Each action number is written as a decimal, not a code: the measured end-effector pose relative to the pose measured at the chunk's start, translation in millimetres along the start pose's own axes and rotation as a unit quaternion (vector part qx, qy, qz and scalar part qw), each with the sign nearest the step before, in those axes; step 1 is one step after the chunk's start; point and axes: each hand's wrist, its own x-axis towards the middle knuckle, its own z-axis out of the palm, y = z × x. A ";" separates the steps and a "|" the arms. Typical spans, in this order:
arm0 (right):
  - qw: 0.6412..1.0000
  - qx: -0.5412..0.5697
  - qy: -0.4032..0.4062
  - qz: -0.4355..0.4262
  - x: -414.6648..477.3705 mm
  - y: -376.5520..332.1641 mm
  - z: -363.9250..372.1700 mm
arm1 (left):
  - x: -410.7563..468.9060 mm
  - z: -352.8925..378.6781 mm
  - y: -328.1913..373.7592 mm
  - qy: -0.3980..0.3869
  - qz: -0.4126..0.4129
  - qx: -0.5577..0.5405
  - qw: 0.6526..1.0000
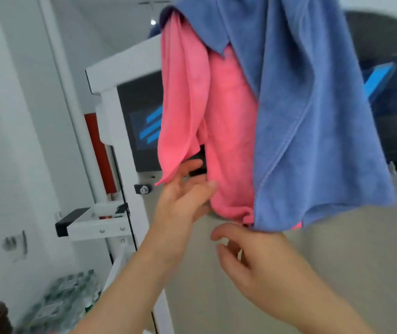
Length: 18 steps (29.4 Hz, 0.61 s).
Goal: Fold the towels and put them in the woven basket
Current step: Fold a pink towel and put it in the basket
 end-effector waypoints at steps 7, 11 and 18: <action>0.982 0.025 0.133 -0.130 40.4 -49.5 -91.0 | 13.3 14.3 53.0 0.168 0.044 0.154 0.973; 0.961 -0.070 0.232 -0.133 88.7 -47.1 -113.2 | 6.4 14.7 74.9 0.127 0.151 0.355 0.914; 0.927 -0.304 0.199 -0.087 144.6 -18.8 -137.7 | -15.3 26.1 109.4 0.161 0.367 0.571 0.716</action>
